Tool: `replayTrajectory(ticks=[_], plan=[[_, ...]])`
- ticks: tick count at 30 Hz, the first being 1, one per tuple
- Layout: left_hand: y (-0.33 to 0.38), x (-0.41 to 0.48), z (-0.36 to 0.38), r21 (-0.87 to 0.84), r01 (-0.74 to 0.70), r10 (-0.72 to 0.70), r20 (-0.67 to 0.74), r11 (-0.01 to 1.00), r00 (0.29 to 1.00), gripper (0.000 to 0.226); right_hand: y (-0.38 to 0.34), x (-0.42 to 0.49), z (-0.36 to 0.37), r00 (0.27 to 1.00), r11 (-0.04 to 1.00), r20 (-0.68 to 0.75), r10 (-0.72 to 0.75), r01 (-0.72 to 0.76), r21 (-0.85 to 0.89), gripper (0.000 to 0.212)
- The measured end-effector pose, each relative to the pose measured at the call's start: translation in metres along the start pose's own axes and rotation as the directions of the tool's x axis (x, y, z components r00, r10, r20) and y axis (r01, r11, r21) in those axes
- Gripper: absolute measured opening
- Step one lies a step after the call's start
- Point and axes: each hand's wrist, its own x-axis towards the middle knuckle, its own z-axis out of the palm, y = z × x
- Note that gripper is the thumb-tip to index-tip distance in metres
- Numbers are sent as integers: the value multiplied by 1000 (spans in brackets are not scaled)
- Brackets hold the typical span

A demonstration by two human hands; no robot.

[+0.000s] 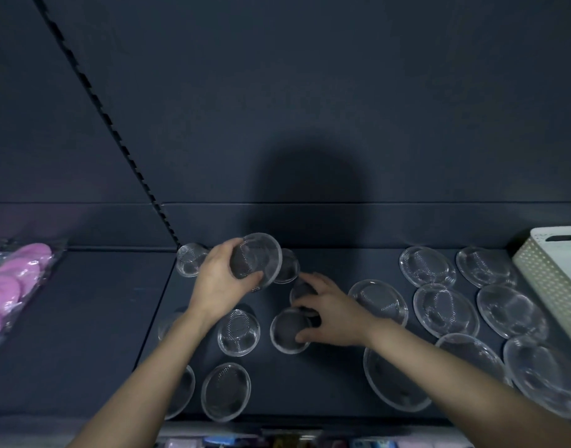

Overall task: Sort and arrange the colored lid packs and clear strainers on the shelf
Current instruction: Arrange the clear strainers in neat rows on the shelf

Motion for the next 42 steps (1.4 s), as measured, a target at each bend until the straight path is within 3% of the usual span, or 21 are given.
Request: replayTrajectory(ticks=[2,5,8,10,14,16,22,30,38,42], plan=[[5,1,3,-9,-17,17,13,1000,1000,67,-4,-9,4,998,998,-17,-52,52,21,55],[16,2,9,-14,-38,38,29,999,999,66,-4,-26,3,985,988,-150,-86,104,117,36],[28,5,20,-13,-72,72,67,997,995,65,8,-40,-5,943,987,-334,-7,60,148,18],[37,7,31,-10,-88,89,109,996,990,65,25,-45,-11,901,994,-425,86,-47,100,27],[58,10,54,-12,-152,152,189,988,970,63,57,-55,-20,846,920,-378,376,-390,42,64],[68,14,66,-5,-173,169,231,985,958,63,66,-60,-19,812,887,-363,457,-443,128,70],[94,29,111,53,-260,223,372,964,901,62,80,-78,-19,784,876,-392,480,-412,249,44],[113,42,158,90,-297,216,497,951,841,59,90,-85,-24,812,885,-357,461,-393,249,37],[109,44,180,103,-344,262,459,933,849,49,93,-88,-21,846,901,-314,432,-422,101,54],[106,39,186,153,-364,254,479,919,841,58,89,-90,-21,863,913,-303,405,-399,84,59]])
